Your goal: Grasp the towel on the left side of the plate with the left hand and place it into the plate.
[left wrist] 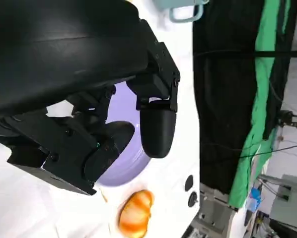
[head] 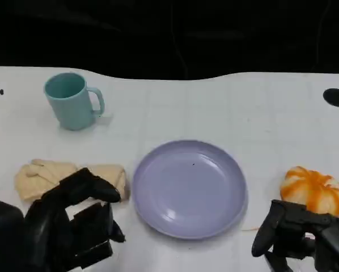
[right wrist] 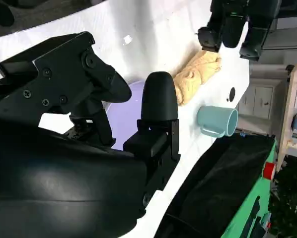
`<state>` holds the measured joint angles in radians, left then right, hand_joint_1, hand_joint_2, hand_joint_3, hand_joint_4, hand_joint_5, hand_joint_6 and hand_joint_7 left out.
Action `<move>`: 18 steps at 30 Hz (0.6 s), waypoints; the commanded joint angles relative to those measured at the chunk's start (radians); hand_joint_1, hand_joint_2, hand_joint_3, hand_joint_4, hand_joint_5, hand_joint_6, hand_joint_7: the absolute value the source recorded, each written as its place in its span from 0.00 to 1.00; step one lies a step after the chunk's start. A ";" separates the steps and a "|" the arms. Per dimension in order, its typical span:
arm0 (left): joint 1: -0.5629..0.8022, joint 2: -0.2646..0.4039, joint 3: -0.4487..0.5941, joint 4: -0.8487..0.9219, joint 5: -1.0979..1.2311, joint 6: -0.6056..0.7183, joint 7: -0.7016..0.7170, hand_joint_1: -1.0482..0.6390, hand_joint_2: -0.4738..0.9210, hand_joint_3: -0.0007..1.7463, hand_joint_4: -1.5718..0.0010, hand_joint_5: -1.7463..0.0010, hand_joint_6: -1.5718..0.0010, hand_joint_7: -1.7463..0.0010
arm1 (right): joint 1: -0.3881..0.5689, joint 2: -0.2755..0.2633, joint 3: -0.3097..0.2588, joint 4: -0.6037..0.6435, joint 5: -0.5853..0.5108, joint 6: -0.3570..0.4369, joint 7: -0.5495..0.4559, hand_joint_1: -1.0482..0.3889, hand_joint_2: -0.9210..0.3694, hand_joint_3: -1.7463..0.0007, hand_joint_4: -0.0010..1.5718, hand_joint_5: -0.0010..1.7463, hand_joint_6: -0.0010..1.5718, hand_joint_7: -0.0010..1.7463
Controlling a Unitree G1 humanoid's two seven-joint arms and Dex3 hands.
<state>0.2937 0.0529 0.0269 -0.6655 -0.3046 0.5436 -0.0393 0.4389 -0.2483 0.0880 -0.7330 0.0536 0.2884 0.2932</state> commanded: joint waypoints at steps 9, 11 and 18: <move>-0.029 0.213 -0.070 0.114 0.359 -0.316 -0.074 0.43 1.00 0.03 0.76 0.58 0.68 0.87 | 0.001 -0.004 0.004 -0.005 0.006 0.001 -0.004 0.70 0.27 0.36 0.46 1.00 0.40 0.82; -0.047 0.244 -0.080 0.122 0.409 -0.329 -0.087 0.41 0.99 0.01 0.79 0.62 0.70 0.91 | -0.003 -0.005 0.006 -0.007 0.006 0.009 -0.004 0.69 0.27 0.36 0.46 1.00 0.40 0.82; -0.143 0.390 -0.144 0.102 0.688 -0.280 -0.154 0.35 0.98 0.00 0.89 0.66 0.77 0.97 | -0.007 -0.004 0.004 0.000 0.015 0.003 -0.001 0.69 0.28 0.35 0.47 1.00 0.41 0.82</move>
<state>0.1871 0.3906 -0.0934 -0.5535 0.2894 0.2418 -0.1632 0.4300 -0.2475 0.0987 -0.7331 0.0566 0.2899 0.2931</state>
